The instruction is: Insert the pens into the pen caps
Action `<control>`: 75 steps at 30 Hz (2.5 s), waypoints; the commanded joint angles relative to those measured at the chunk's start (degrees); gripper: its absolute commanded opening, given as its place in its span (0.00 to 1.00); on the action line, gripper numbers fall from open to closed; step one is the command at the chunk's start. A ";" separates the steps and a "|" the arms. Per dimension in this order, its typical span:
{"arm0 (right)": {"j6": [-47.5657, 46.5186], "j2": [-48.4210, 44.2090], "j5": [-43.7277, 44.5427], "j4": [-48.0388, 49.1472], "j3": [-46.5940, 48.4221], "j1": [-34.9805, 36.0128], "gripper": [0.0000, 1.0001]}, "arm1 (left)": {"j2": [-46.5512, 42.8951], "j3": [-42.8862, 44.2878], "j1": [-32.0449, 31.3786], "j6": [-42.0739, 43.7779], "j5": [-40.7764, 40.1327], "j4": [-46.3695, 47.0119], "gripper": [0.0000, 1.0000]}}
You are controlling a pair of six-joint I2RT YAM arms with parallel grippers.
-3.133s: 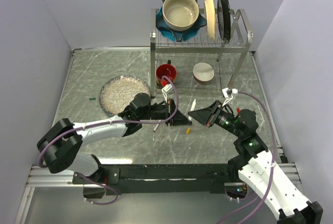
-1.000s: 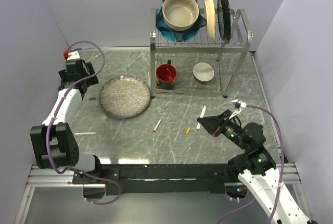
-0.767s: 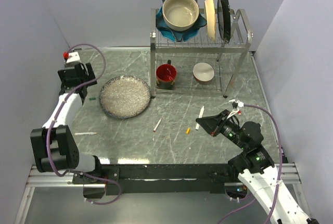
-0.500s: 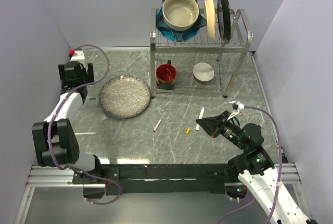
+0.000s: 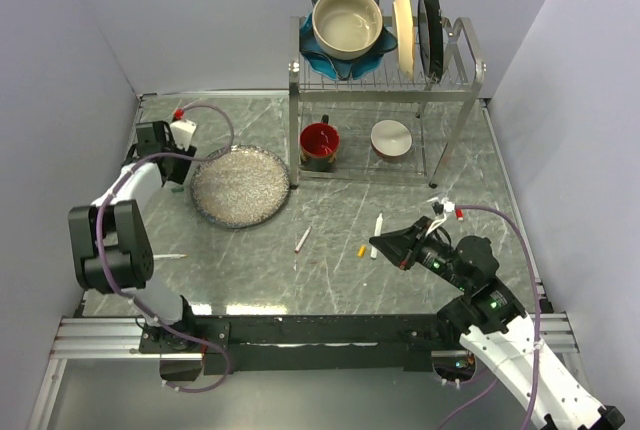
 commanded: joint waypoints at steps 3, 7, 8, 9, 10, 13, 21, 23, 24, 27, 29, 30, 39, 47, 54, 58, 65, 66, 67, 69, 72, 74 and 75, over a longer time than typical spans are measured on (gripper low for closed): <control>-3.23 -1.49 4.01 -1.31 2.23 1.82 0.00 | 5.11 4.46 0.10 5.59 8.48 -11.77 0.74; -3.14 -1.67 3.22 -1.39 2.22 2.26 0.00 | 4.14 3.49 0.01 7.52 4.81 -8.01 0.71; -3.23 -1.58 3.22 -1.40 2.40 2.35 0.00 | 4.14 3.40 0.10 8.83 4.27 -7.65 0.71; -3.23 -1.41 3.13 -1.40 2.49 2.35 0.00 | 4.23 3.49 0.01 9.63 4.35 -7.65 0.70; -3.31 -1.32 3.13 -1.48 2.40 2.44 0.00 | 4.32 3.58 0.01 10.16 4.96 -7.73 0.70; -3.23 -1.23 3.39 -1.22 2.40 2.53 0.00 | 5.28 4.10 0.01 11.74 5.15 -7.82 0.68; -3.23 -0.97 3.48 -1.22 2.31 2.97 0.00 | 6.95 4.45 1.77 17.28 7.32 -11.16 0.67; -3.32 -0.97 3.92 -0.61 1.61 3.14 0.00 | 8.09 5.77 1.77 17.89 7.87 -11.60 0.66; -3.32 -0.79 3.92 -0.26 1.43 3.40 0.00 | 9.31 6.38 1.68 17.72 7.69 -12.21 0.65; -3.58 -0.17 4.45 -0.08 1.52 4.02 0.00 | 11.34 9.20 1.68 18.25 8.22 -13.70 0.64; -3.84 -0.17 5.24 -0.60 1.96 4.11 0.00 | 12.14 10.17 1.68 18.77 8.48 -14.50 0.63; -3.84 -0.17 5.33 -0.61 2.13 4.20 0.00 | 12.49 10.26 1.68 18.86 8.74 -14.50 0.62; -4.02 -0.17 6.12 -1.40 2.66 4.29 0.00 | 15.66 8.16 1.60 16.05 6.03 -13.89 0.58; -4.28 -0.35 6.21 -1.75 3.28 4.37 0.00 | 17.15 9.29 1.51 14.82 4.00 -15.29 0.47; -4.63 -1.14 7.00 -2.45 3.72 4.46 0.00 | 19.43 11.66 1.33 9.55 2.59 -19.85 0.36; -4.63 -1.40 6.91 -2.80 4.16 4.37 0.00 | 20.66 12.81 1.42 4.99 1.98 -22.58 0.28; -4.63 -2.55 7.44 -2.98 4.07 4.55 0.00 | 20.58 12.72 1.51 1.29 2.51 -25.57 0.24; -4.55 -2.81 7.61 -2.98 3.98 4.55 0.00 | 20.66 12.98 1.51 0.67 2.42 -25.57 0.24; -4.55 -2.90 7.61 -2.89 3.81 4.46 0.00 | 21.01 12.98 1.51 0.32 2.24 -25.57 0.24; -4.55 -3.34 7.62 -2.89 3.72 4.55 0.00 | 21.45 12.98 1.51 -0.73 1.98 -25.22 0.25; -4.37 -3.25 7.79 -2.89 3.63 4.46 0.00 | 22.86 12.98 1.42 -1.53 2.15 -25.22 0.27; -4.54 -3.08 7.88 -3.15 3.81 4.46 0.00 | 24.09 13.16 1.42 -1.44 2.42 -25.40 0.27; -4.46 -3.07 7.96 -3.16 3.98 4.46 0.00 | 24.44 13.16 1.51 -1.27 2.42 -25.31 0.27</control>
